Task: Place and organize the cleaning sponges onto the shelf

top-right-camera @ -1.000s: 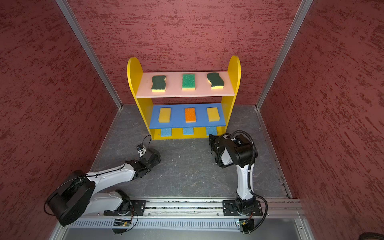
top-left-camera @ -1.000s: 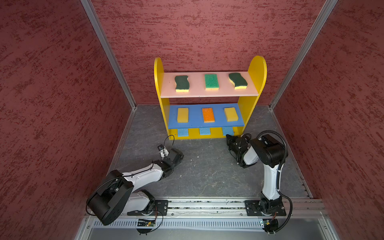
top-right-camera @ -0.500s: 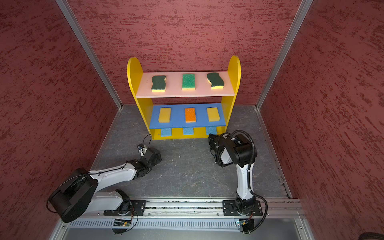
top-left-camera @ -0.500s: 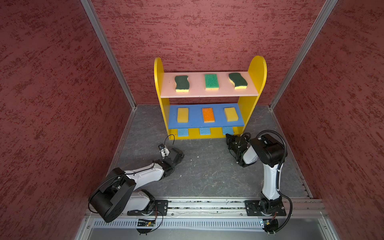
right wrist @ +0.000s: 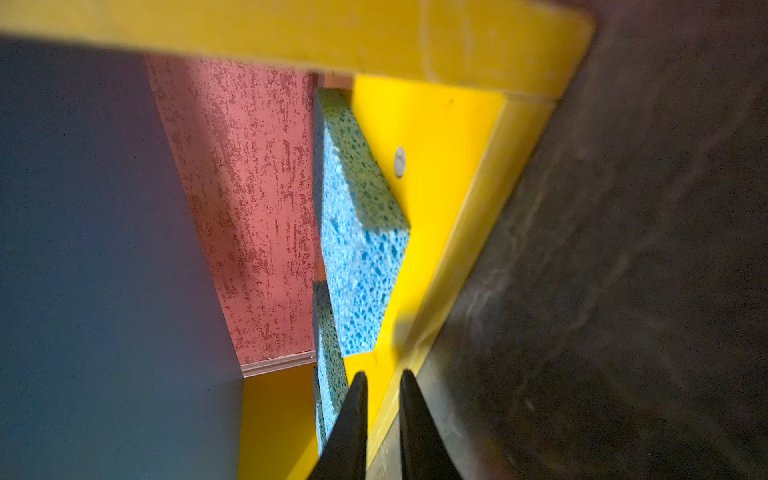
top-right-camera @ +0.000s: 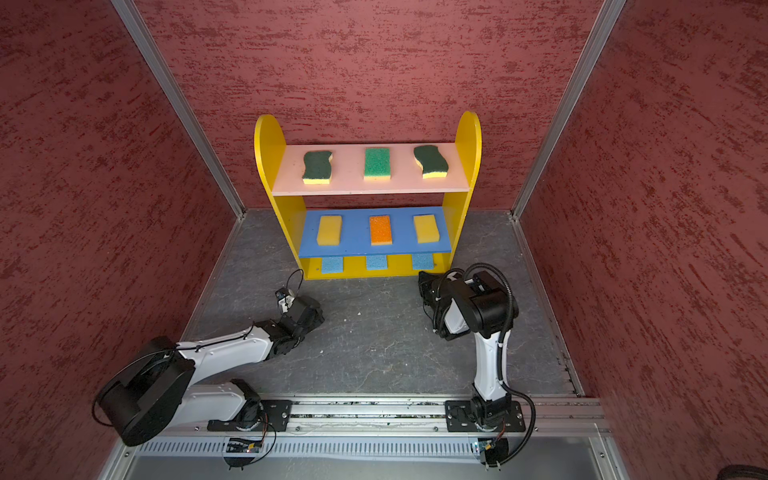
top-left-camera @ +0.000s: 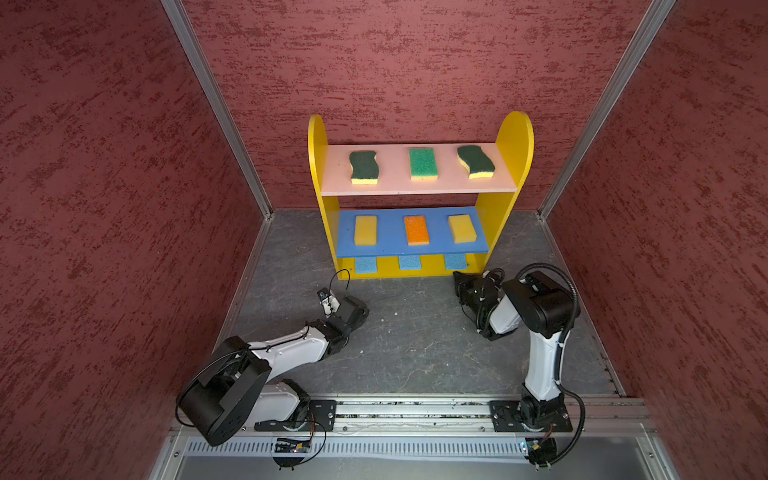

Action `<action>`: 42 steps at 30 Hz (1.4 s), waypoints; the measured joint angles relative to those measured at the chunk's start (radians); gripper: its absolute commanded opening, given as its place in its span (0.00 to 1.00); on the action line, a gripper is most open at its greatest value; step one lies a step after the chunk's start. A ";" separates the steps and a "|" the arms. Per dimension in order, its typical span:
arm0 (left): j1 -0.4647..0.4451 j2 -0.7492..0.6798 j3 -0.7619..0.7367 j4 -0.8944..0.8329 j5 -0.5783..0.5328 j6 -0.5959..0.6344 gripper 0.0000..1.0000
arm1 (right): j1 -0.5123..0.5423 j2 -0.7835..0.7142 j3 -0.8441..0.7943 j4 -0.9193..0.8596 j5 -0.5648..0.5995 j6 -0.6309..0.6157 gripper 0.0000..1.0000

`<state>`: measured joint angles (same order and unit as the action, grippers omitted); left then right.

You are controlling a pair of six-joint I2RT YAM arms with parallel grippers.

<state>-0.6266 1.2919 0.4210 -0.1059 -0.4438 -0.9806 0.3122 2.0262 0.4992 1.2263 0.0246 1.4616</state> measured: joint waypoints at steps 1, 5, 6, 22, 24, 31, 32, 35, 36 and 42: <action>-0.002 -0.003 -0.001 -0.004 0.000 0.000 0.73 | 0.000 -0.007 -0.009 -0.003 -0.003 -0.004 0.21; -0.005 -0.016 -0.006 -0.016 0.000 -0.003 0.73 | 0.001 -0.052 -0.047 -0.034 -0.022 -0.022 0.24; -0.006 -0.022 -0.009 -0.022 0.000 -0.003 0.73 | 0.003 -0.072 -0.059 -0.048 -0.029 -0.028 0.25; -0.019 -0.268 -0.011 -0.211 -0.058 0.014 0.74 | 0.033 -0.647 -0.185 -0.559 -0.038 -0.245 0.35; -0.019 -0.301 -0.008 -0.248 -0.072 0.025 0.74 | 0.034 -0.768 -0.168 -0.694 -0.016 -0.306 0.38; -0.010 -0.362 0.066 -0.373 -0.112 0.081 0.76 | 0.034 -1.054 -0.086 -1.086 0.116 -0.476 0.46; -0.003 -0.371 0.085 -0.390 -0.115 0.090 0.76 | 0.034 -1.075 -0.071 -1.136 0.138 -0.498 0.48; 0.035 -0.402 0.127 -0.418 -0.113 0.127 0.76 | 0.033 -1.099 -0.027 -1.252 0.187 -0.555 0.52; 0.053 -0.417 0.138 -0.426 -0.111 0.145 0.76 | 0.031 -1.102 -0.011 -1.287 0.201 -0.574 0.56; 0.190 -0.478 0.209 -0.464 -0.060 0.294 0.99 | 0.001 -1.103 0.066 -1.396 0.252 -0.697 0.85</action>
<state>-0.4370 0.8143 0.6300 -0.5697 -0.5041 -0.6861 0.3134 0.9234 0.5652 -0.1699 0.2764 0.7643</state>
